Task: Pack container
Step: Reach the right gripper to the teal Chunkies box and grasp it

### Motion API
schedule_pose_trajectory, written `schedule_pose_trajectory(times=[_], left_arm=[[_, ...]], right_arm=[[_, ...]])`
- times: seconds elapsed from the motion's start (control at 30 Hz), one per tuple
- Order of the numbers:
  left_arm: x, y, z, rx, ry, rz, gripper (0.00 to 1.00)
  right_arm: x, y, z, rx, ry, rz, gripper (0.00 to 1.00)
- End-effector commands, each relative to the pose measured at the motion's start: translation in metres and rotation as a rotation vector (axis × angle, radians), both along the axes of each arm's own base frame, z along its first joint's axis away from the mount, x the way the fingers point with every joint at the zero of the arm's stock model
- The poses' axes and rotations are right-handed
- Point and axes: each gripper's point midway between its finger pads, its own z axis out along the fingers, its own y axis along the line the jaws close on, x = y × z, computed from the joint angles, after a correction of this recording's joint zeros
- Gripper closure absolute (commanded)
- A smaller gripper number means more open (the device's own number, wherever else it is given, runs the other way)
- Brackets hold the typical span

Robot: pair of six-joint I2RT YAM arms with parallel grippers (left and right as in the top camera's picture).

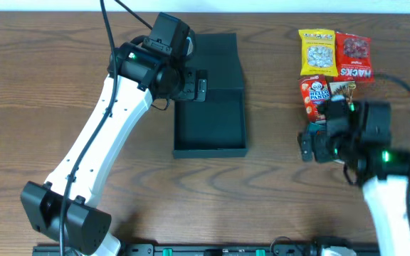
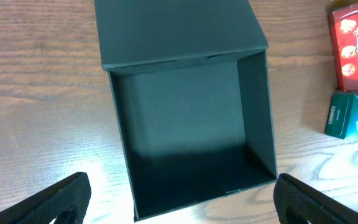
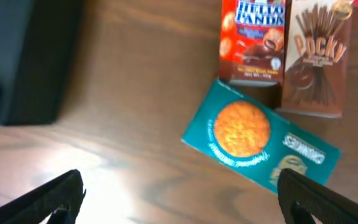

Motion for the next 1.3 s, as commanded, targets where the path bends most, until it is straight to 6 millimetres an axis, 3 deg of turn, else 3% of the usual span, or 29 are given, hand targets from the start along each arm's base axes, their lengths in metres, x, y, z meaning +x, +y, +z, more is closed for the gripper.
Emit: schedule_pose_trajectory(times=[0.0, 0.1, 0.23, 0.37, 0.53, 0.6, 1.0, 1.27], left_arm=[[0.001, 0.0, 0.007, -0.009, -0.019, -0.012, 0.05], [0.002, -0.001, 0.007, -0.007, -0.023, -0.02, 0.05], [0.002, 0.0, 0.008, -0.006, -0.023, -0.02, 0.05], [0.003, 0.002, 0.007, 0.009, -0.031, -0.024, 0.05], [0.005, 0.005, 0.005, 0.028, -0.037, -0.019, 0.05], [0.005, 0.005, 0.005, 0.031, -0.037, -0.018, 0.05], [0.009, 0.003, 0.007, 0.024, -0.053, -0.017, 0.05], [0.009, 0.003, 0.007, 0.023, -0.057, -0.017, 0.05]], right_arm=[[0.014, -0.026, 0.004, -0.188, 0.064, 0.08, 0.01], [0.019, -0.047, 0.001, -0.323, 0.163, 0.108, 0.01], [0.024, -0.052, -0.013, -0.375, 0.229, 0.179, 0.01], [0.029, -0.052, -0.025, -0.388, 0.261, 0.232, 0.01], [0.038, -0.053, -0.043, -0.412, 0.297, 0.324, 0.08], [0.039, -0.053, -0.051, -0.412, 0.318, 0.341, 0.01], [0.04, -0.057, -0.108, -0.334, 0.46, 0.354, 0.01], [0.04, -0.057, -0.124, -0.334, 0.5, 0.4, 0.01]])
